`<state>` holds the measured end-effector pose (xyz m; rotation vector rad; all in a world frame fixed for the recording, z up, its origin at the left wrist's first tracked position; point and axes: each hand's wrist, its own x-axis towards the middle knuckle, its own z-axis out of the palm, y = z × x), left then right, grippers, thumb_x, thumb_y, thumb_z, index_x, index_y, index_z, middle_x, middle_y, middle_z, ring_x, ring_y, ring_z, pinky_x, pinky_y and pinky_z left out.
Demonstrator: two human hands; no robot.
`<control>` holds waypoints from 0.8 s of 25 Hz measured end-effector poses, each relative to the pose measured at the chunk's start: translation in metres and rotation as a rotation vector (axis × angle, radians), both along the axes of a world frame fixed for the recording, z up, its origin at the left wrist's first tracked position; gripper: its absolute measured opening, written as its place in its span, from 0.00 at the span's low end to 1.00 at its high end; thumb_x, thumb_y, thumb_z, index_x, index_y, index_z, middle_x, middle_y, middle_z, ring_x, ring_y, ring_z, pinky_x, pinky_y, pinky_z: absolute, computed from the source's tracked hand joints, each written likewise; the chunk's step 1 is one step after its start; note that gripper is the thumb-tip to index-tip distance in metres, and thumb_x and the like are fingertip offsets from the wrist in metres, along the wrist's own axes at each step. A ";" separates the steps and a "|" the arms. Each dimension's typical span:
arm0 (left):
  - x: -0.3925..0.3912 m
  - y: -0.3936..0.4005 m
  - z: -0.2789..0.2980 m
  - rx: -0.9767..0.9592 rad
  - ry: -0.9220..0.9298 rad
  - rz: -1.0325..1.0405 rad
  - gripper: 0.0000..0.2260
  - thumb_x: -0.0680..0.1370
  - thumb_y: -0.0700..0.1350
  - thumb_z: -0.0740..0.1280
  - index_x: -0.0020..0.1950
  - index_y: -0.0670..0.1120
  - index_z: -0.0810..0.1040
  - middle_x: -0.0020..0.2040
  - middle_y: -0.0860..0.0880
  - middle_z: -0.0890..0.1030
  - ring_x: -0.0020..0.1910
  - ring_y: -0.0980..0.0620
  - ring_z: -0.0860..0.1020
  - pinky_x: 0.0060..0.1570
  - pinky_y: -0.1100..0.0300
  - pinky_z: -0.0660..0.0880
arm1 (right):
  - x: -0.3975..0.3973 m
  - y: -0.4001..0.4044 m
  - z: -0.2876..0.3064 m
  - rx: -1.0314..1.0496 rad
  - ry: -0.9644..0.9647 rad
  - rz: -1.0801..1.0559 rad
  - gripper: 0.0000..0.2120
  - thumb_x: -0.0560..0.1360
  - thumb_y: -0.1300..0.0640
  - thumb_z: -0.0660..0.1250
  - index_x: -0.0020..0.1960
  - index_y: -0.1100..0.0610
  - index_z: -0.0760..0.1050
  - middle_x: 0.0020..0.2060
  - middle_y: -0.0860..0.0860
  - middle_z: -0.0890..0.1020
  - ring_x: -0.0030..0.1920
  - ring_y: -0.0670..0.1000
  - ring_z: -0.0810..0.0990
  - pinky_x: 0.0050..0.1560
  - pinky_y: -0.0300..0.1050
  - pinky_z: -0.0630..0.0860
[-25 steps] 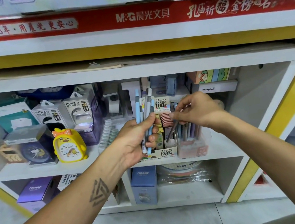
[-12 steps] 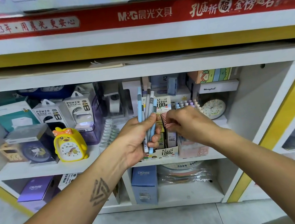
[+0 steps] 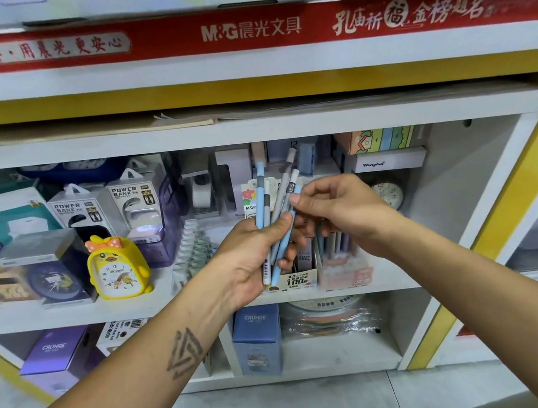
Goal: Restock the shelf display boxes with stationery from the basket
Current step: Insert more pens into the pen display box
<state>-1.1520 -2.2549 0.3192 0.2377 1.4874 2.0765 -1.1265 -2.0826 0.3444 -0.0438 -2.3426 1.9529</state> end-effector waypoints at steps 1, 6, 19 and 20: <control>0.001 0.001 0.001 0.000 0.005 -0.005 0.08 0.79 0.43 0.68 0.48 0.40 0.85 0.41 0.38 0.83 0.31 0.48 0.79 0.27 0.62 0.73 | 0.001 -0.001 0.002 -0.014 0.005 -0.007 0.12 0.76 0.58 0.73 0.48 0.68 0.80 0.31 0.55 0.83 0.29 0.49 0.78 0.27 0.37 0.71; -0.003 0.004 0.001 0.049 -0.028 0.042 0.13 0.82 0.43 0.63 0.60 0.36 0.79 0.54 0.37 0.84 0.54 0.43 0.84 0.49 0.51 0.82 | 0.005 0.020 0.016 -0.154 0.120 -0.175 0.06 0.77 0.66 0.70 0.50 0.69 0.79 0.34 0.60 0.82 0.32 0.53 0.79 0.33 0.39 0.77; 0.002 0.003 0.000 -0.016 -0.002 0.049 0.11 0.82 0.45 0.63 0.56 0.39 0.80 0.46 0.38 0.85 0.36 0.47 0.83 0.37 0.57 0.81 | 0.009 0.044 -0.023 0.860 0.364 -0.085 0.11 0.78 0.57 0.69 0.47 0.46 0.68 0.37 0.47 0.83 0.39 0.44 0.83 0.42 0.54 0.82; 0.001 0.003 0.000 -0.020 -0.005 0.044 0.11 0.82 0.45 0.63 0.57 0.39 0.80 0.46 0.38 0.85 0.36 0.46 0.83 0.37 0.57 0.80 | 0.008 0.044 -0.023 0.867 0.362 -0.084 0.11 0.78 0.56 0.70 0.47 0.46 0.68 0.37 0.46 0.82 0.38 0.43 0.83 0.41 0.53 0.82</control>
